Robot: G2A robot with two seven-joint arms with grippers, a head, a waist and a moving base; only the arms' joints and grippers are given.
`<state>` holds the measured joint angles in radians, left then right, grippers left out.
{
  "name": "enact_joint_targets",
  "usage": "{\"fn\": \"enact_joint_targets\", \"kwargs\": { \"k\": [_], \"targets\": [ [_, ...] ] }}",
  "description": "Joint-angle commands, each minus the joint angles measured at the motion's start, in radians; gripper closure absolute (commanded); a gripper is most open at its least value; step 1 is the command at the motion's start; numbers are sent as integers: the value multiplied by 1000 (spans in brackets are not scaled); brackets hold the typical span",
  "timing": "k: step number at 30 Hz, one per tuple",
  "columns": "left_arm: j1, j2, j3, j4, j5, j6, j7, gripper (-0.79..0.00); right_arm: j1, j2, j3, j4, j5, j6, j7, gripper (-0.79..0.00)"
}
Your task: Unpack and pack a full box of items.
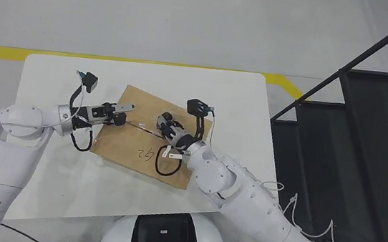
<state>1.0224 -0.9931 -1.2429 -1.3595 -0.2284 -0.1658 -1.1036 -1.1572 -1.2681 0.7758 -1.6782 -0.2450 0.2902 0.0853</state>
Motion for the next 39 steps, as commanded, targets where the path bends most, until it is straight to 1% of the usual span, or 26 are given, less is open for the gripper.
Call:
{"fn": "enact_joint_targets", "kwargs": {
  "k": [1,13,19,20,24,28,32,35,39],
  "targets": [
    [0,0,0,0,0,0,0,-785,6,-6,-7,14,-2,4,-4,0],
    [0,0,0,0,0,0,0,-785,22,-35,-23,68,-40,19,0,0],
    [3,0,-5,-3,-3,-4,13,-785,13,-42,-17,63,-61,10,3,0],
    [11,1,-12,-14,-13,-16,18,-785,11,-43,-15,58,-65,11,1,0],
    [43,8,-51,-47,-78,-89,-18,-785,-4,-45,-6,37,-85,9,-2,0],
    [68,15,-85,-72,-103,-132,-27,-785,-17,-47,5,26,-100,6,5,0],
    [95,22,-127,-97,-103,-150,4,-785,-30,-47,18,18,-115,-2,13,0],
    [126,29,-182,-108,-106,-168,53,-785,-39,-48,23,11,-128,-8,25,0],
    [169,38,-247,-123,-134,-181,71,-785,-49,-49,25,-1,-150,-18,40,0]
  ]
}}
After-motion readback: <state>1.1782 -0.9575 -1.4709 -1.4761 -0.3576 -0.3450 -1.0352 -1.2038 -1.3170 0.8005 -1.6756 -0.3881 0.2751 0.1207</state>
